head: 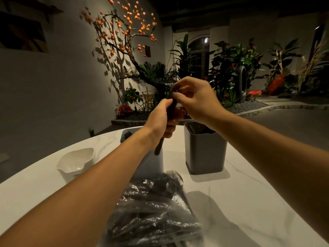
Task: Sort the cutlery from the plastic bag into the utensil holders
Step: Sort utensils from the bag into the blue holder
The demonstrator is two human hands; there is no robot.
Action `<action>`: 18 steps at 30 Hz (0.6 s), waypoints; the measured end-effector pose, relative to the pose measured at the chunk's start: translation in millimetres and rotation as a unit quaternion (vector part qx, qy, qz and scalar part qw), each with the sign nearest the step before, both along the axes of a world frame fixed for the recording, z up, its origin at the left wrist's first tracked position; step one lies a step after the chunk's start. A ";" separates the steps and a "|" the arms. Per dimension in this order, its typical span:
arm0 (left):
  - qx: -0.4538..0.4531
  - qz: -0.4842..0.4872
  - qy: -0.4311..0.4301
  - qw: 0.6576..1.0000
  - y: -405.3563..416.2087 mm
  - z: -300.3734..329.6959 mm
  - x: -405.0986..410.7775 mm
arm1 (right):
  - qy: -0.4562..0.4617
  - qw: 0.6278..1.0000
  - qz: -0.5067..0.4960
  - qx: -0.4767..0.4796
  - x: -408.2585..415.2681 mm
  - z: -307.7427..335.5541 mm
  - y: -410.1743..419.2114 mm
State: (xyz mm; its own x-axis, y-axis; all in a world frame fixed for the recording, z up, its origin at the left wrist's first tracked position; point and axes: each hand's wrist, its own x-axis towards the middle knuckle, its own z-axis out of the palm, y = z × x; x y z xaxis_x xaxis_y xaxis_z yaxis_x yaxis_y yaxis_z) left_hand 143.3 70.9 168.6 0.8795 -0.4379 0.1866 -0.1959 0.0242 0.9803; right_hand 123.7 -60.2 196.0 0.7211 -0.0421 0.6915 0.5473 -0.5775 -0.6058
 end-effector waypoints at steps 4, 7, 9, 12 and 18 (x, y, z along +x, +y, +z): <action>-0.031 0.112 -0.114 0.987 25.1 12.1 6.9 | -0.068 0.997 -0.021 0.028 6.8 10.0 25.5; -0.071 0.188 -0.137 0.970 49.0 14.4 20.9 | -0.111 0.992 -0.041 0.049 13.1 10.4 40.7; -0.055 0.184 -0.121 0.974 60.7 9.9 27.4 | -0.101 0.994 -0.047 0.020 20.9 2.9 51.4; -0.015 0.189 -0.084 0.978 68.9 -5.4 35.0 | -0.006 0.997 -0.023 -0.073 37.1 -21.2 68.5; 0.005 0.250 -0.058 0.966 83.8 -22.9 51.2 | 0.224 0.912 -0.080 -0.333 54.9 -47.3 79.7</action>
State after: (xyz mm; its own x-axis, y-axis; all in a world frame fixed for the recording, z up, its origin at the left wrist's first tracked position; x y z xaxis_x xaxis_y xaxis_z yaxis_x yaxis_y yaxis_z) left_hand 194.5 154.7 145.7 0.9549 0.0347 0.2950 -0.2896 -0.1121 0.9506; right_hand 178.6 19.5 148.7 0.9590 0.1502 0.2404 0.2071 -0.9503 -0.2325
